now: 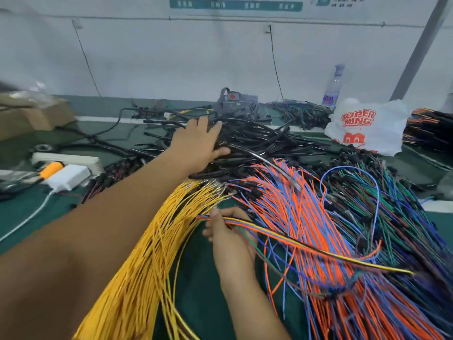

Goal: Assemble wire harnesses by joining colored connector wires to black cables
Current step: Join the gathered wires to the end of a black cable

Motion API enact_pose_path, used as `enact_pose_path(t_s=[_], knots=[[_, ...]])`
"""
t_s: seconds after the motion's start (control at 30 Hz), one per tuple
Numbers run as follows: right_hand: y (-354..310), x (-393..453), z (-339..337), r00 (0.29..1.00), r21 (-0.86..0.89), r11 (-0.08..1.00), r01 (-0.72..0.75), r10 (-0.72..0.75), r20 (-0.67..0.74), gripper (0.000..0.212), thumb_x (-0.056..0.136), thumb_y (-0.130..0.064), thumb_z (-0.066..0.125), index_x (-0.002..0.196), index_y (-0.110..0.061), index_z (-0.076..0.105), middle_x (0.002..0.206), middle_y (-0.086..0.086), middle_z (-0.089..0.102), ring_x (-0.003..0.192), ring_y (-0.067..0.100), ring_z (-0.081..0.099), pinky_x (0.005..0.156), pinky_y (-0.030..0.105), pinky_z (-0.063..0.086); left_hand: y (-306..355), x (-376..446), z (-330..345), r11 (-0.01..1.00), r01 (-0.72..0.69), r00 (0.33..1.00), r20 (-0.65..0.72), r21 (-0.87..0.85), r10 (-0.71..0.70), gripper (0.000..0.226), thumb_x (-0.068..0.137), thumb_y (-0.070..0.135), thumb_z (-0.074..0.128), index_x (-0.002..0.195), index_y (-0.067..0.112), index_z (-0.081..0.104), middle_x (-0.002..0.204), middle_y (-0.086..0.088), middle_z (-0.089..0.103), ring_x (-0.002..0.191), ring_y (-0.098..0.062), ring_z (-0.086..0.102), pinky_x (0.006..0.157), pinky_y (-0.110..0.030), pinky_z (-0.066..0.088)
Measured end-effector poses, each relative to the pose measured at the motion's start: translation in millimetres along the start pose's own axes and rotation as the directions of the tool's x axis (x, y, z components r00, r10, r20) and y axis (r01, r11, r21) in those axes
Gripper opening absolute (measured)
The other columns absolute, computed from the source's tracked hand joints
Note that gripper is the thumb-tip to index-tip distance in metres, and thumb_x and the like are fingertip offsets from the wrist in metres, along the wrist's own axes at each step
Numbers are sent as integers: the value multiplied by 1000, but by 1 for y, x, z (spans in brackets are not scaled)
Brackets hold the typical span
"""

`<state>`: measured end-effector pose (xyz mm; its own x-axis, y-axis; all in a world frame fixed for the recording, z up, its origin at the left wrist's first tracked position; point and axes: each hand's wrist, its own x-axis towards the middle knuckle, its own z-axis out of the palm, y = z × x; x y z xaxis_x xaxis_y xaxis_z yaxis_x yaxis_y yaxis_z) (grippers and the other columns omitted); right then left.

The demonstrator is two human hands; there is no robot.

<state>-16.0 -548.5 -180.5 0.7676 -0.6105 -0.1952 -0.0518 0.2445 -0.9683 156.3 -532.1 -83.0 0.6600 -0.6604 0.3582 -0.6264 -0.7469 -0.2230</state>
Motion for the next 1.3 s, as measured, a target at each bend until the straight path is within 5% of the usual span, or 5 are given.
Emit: enact_pose_path(t_s=[0.2, 0.3, 0.47, 0.83, 1.3], knots=[[-1, -8, 5, 976, 89, 976, 200, -190, -109, 15, 91, -4, 62, 77, -5, 57, 65, 11, 61, 44, 5, 55, 47, 13, 42, 3, -16, 16, 956, 229, 970, 37, 186, -239, 74, 95, 53, 42, 144, 1, 26, 144, -17, 28, 134, -33, 25, 107, -49, 29], [2, -5, 6, 971, 98, 970, 223, -212, -114, 20, 91, -4, 62, 73, -9, 56, 58, 4, 61, 43, 4, 56, 45, 14, 42, 1, -29, 23, 961, 92, 987, -104, -261, -123, 43, 96, 38, 51, 124, 5, 54, 130, -12, 44, 124, -29, 39, 103, -42, 36], [7, -3, 8, 951, 38, 959, 282, -275, -140, 20, 91, -8, 61, 72, -11, 56, 49, -5, 57, 40, 3, 54, 47, 20, 42, 2, -78, -6, 320, 94, 908, -50, -943, -416, 37, 97, 42, 49, 68, 22, 61, 54, 9, 54, 49, -7, 49, 52, -27, 41], [5, -7, -2, 961, 59, 964, 259, -251, -118, 16, 93, -16, 62, 77, -16, 59, 50, -5, 62, 46, 5, 60, 48, 17, 47, 10, -167, -26, 715, -144, 844, -462, -684, -272, 18, 91, 29, 41, 105, 19, 48, 97, 10, 40, 93, -10, 38, 77, -24, 31], [7, -3, 5, 988, -261, 956, 137, -149, -30, 48, 95, -46, 52, 48, -49, 65, 51, -19, 63, 83, 16, 67, 91, 37, 49, 12, -164, 40, 720, 213, 970, 57, -661, -235, 9, 96, 35, 49, 94, 28, 53, 72, 9, 54, 74, -20, 55, 59, -33, 34]])
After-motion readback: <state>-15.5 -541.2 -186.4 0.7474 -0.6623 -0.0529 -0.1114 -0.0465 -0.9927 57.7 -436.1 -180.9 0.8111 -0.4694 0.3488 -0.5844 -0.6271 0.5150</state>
